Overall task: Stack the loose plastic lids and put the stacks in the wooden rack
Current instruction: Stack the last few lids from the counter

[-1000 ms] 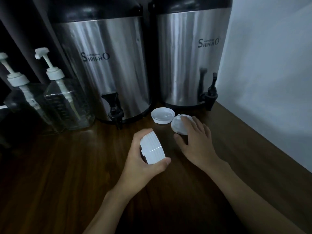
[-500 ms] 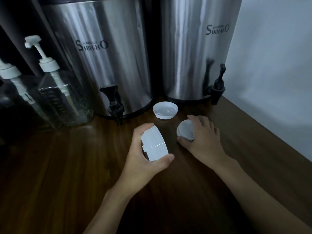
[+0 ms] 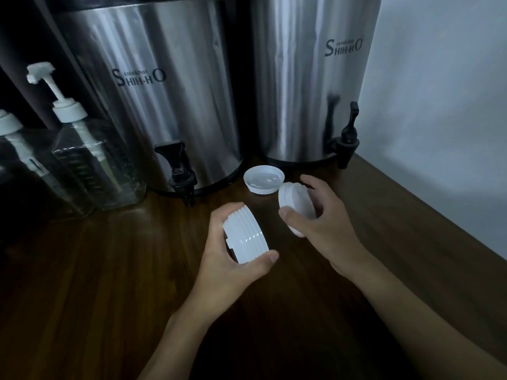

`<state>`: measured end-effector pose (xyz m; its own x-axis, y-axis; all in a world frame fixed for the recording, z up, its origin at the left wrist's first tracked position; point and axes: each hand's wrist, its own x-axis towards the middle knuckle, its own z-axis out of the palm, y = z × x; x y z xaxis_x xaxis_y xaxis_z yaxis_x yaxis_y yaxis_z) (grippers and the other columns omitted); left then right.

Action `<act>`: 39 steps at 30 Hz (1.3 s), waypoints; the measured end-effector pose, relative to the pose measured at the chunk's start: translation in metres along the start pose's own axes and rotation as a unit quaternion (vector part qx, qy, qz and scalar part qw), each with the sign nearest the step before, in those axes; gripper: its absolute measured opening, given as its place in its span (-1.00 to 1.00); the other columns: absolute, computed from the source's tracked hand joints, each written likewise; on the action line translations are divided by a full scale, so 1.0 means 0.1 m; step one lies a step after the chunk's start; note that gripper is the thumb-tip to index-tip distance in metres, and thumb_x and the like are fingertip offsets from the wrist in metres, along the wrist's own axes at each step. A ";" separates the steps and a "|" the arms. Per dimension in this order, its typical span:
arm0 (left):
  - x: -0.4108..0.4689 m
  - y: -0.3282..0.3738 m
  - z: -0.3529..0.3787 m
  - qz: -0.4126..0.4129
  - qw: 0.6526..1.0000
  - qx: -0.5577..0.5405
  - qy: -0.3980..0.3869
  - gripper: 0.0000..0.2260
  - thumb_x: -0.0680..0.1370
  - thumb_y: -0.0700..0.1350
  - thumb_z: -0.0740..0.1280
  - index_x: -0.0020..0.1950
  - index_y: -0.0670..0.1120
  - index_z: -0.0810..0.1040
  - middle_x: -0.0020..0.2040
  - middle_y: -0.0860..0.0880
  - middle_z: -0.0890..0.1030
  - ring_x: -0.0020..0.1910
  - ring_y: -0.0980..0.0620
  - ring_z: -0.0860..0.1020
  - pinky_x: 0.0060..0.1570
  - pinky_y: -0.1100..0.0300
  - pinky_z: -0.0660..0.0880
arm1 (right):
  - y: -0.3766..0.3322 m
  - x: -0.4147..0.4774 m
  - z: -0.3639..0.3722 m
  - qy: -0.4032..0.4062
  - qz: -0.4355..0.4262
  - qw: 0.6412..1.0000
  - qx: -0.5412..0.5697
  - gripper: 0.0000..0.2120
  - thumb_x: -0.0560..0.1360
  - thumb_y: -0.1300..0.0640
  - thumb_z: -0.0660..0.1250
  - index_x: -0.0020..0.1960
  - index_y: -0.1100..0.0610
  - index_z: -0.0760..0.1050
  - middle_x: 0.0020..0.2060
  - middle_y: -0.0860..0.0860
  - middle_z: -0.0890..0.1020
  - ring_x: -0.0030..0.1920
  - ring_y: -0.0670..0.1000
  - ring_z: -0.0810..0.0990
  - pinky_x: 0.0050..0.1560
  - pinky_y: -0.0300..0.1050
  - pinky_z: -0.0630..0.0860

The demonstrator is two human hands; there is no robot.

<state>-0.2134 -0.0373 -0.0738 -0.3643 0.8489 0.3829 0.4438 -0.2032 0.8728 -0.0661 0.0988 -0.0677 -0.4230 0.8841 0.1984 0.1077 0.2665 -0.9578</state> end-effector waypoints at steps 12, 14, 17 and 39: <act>0.03 -0.04 0.00 0.017 1.000 -0.018 0.015 -0.32 0.31 0.15 0.57 0.33 0.30 0.31 0.21 0.32 0.43 0.26 0.21 0.44 0.14 0.37 0.48 | -0.06 -0.13 0.14 -0.055 0.020 0.967 0.248 -0.58 0.34 0.01 0.58 0.13 0.08 0.55 0.01 -0.17 0.69 0.11 -0.11 0.67 0.00 -0.27 0.59; 0.03 -0.04 -0.01 0.013 0.999 -0.022 0.020 -0.32 0.31 0.16 0.57 0.33 0.31 0.31 0.20 0.33 0.44 0.26 0.23 0.44 0.15 0.38 0.48 | -0.05 -0.13 0.14 -0.063 0.034 0.963 0.258 -0.54 0.26 -0.04 0.63 0.05 0.09 0.56 0.07 -0.13 0.68 0.17 -0.08 0.66 0.04 -0.22 0.60; 0.04 -0.06 -0.02 0.009 0.999 -0.037 0.026 -0.31 0.31 0.13 0.58 0.34 0.27 0.33 0.20 0.29 0.45 0.24 0.22 0.46 0.13 0.36 0.49 | -0.04 -0.15 0.15 -0.096 0.046 0.960 0.260 -0.67 0.25 -0.07 0.57 -0.06 0.01 0.61 0.09 -0.09 0.67 0.19 -0.05 0.65 0.10 -0.16 0.59; 0.03 -0.03 0.00 0.007 0.998 -0.065 0.025 -0.29 0.29 0.05 0.62 0.35 0.18 0.36 0.19 0.16 0.47 0.22 0.10 0.50 0.03 0.19 0.59 | -0.10 -0.13 0.06 -0.308 0.046 0.937 0.157 -0.57 0.50 0.13 0.41 0.36 0.10 0.52 0.29 0.02 0.61 0.34 0.05 0.55 0.25 -0.03 0.54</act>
<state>-0.2162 -0.0344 -0.0757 -0.4007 0.8204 0.4079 0.3412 -0.2795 0.8975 -0.0671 0.0822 -0.0625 -0.8741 0.4835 0.0461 -0.0593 -0.0120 -0.9982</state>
